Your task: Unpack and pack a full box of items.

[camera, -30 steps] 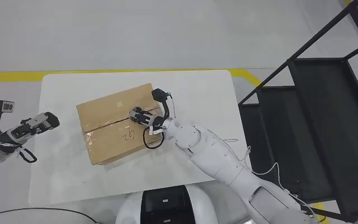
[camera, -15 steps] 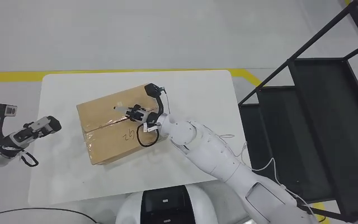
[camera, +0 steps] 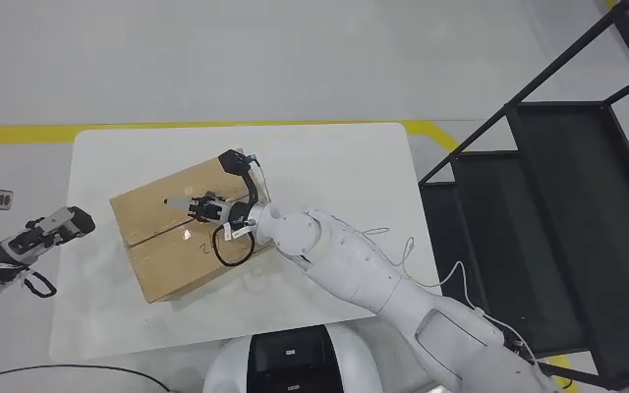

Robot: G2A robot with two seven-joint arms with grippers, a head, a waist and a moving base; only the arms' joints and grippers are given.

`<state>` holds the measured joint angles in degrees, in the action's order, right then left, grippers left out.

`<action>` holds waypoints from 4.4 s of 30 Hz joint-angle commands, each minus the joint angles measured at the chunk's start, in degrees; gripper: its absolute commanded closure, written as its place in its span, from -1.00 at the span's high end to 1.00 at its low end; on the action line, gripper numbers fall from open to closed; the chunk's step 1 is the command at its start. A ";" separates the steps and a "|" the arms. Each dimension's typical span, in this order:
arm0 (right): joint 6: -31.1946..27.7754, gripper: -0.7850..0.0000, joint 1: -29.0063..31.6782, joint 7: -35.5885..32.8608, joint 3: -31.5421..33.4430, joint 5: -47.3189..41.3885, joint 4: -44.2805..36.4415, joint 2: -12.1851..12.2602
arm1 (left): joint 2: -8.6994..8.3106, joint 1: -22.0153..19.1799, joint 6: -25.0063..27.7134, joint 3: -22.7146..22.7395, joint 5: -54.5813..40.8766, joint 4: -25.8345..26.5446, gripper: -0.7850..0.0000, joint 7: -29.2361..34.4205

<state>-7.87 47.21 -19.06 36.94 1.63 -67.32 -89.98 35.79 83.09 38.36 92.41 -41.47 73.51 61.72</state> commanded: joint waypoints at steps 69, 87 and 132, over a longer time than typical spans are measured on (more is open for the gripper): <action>-11.42 1.00 -7.46 -2.83 -8.23 -4.97 23.20 -17.32 | 2.69 9.60 -4.59 14.76 14.29 3.58 1.00 -10.35; -9.75 1.00 -4.86 -5.17 -1.89 -1.78 17.88 -15.33 | 3.71 10.25 -4.91 15.69 16.26 4.48 1.00 -12.25; -11.76 1.00 -7.65 -3.78 3.09 -7.01 28.11 -20.17 | 5.60 11.25 -5.03 18.74 18.79 4.02 1.00 -12.15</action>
<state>-19.72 39.38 -22.31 39.09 -5.64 -38.61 -110.67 41.35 94.48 33.39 111.26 -22.77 77.67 49.61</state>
